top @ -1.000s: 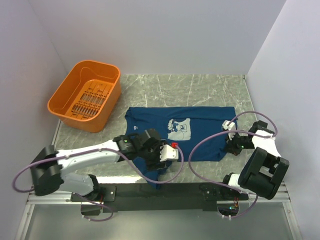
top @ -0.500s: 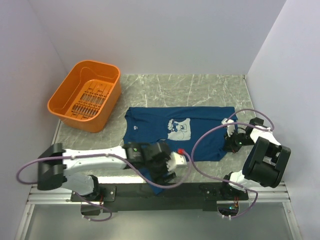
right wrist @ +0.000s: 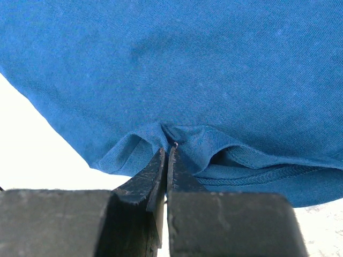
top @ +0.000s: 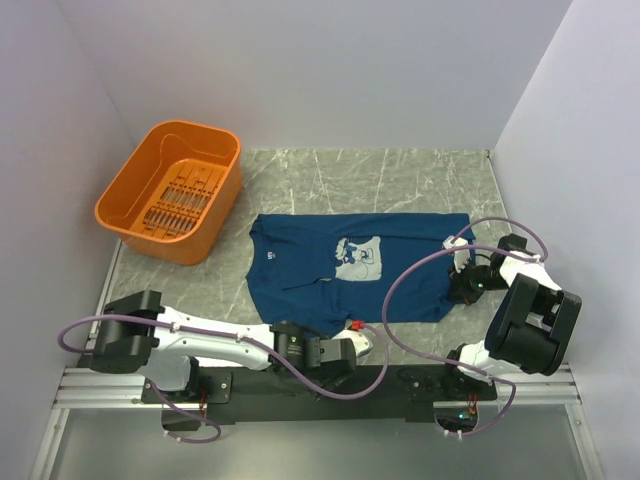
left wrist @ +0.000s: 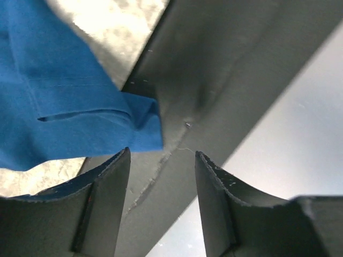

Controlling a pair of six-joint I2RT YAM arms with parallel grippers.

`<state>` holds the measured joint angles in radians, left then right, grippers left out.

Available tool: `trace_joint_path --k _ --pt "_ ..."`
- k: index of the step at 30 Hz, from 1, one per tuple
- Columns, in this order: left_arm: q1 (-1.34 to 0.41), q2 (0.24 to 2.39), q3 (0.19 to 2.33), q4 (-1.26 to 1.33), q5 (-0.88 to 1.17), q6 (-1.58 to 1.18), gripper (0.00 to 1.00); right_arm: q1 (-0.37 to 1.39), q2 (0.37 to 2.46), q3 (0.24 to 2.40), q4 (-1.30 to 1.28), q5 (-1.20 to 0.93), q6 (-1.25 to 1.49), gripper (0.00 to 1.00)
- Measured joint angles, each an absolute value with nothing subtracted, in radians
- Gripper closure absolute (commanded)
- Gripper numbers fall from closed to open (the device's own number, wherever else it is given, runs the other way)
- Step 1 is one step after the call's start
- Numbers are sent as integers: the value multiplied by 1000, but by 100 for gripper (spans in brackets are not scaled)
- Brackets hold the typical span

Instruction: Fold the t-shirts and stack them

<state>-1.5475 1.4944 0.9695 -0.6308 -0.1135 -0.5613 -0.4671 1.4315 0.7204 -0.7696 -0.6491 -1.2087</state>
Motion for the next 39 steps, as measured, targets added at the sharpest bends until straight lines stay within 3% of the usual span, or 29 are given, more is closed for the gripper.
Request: trace_joint_path --k 12,15,18,21,22,24,30,39 --pt "-1580 1578 925 -602 -228 -657 45 -467 1431 720 -770 -643 -1209 100" --pt "-1580 1583 919 -603 -234 -662 50 -467 1431 720 -770 -643 -1208 100" --pt "-1581 1588 913 -602 -234 -668 58 -467 1431 721 -770 -643 -1208 100" --pt "-1582 1589 902 -596 -233 -671 73 -467 1431 721 -771 -640 -1205 100" --pt "-1583 1589 901 -595 -233 -672 88 -467 1431 722 -772 -639 -1204 100" --pt "-1584 1589 900 -595 -234 -673 99 -467 1431 725 -773 -638 -1202 100" --pt "-1587 1560 900 -614 -242 -646 99 -467 1414 741 -790 -630 -1203 100" --pt "-1438 1283 926 -667 -183 -458 99 -495 1287 803 -875 -630 -1222 100"
